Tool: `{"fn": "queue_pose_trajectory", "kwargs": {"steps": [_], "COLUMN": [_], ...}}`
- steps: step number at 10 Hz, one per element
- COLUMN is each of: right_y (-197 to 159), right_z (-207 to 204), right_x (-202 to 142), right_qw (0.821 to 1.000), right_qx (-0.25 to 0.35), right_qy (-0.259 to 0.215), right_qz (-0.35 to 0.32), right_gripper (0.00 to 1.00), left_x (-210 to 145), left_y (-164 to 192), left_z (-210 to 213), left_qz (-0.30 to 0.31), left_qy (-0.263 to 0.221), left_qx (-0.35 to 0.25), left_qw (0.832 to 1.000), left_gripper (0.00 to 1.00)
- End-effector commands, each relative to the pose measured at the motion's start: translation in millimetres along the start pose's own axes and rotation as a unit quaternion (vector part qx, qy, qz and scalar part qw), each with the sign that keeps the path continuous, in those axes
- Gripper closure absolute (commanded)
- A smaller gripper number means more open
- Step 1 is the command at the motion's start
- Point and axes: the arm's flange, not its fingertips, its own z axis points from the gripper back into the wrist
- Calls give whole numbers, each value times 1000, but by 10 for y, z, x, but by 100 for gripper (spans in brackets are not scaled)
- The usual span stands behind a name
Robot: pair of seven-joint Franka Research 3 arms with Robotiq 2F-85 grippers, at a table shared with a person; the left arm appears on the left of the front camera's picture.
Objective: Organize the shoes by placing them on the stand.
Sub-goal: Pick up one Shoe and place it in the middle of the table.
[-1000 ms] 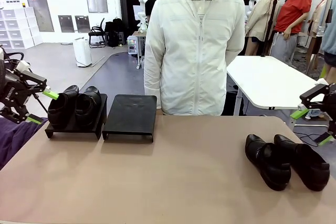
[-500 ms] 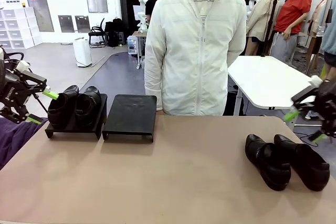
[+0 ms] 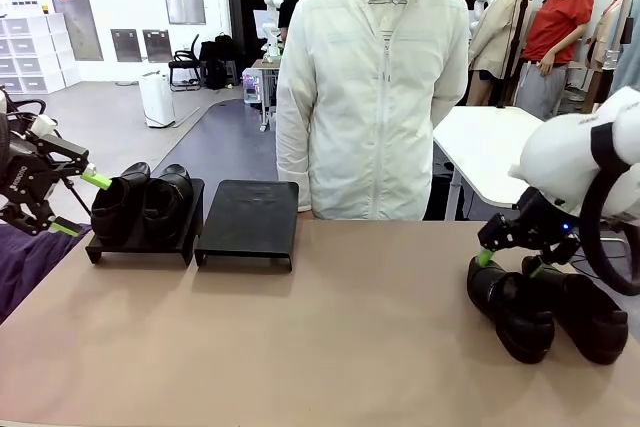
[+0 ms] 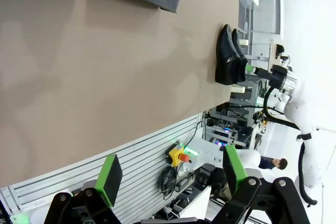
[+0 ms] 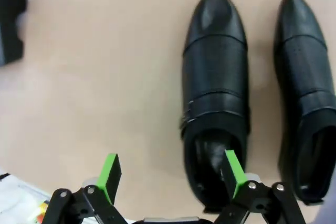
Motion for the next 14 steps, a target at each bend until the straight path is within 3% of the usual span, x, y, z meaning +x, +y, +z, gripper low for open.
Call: {"fn": "queue_pose_trajectory", "kwargs": {"steps": [1, 2, 3, 7, 12, 14], "right_y": [-122, 0, 0, -299, -378, -422], "right_z": [66, 0, 0, 178, -186, -496], "right_x": [0, 0, 0, 70, 7, -22], "right_qw": [998, 1000, 1000, 993, 993, 988], "right_qx": [-33, 0, 0, -81, -84, -91], "right_qy": [46, 0, 0, 82, 83, 125], "right_qz": [-13, 0, 0, 38, 22, 14], "right_gripper": [0, 0, 0, 0, 0, 0], "left_x": [-9, -9, -9, -9, -9, -9], "left_y": [9, 9, 9, 9, 9, 9], "left_z": [34, 34, 34, 34, 34, 34], "left_qz": [-6, -6, -6, -6, -6, -6], "left_qy": [3, 3, 3, 3, 3, 3], "left_qx": [0, 0, 0, 0, 0, 0], "left_qw": [1000, 1000, 1000, 1000, 1000, 1000], "left_gripper": [0, 0, 0, 0, 0, 0]}}
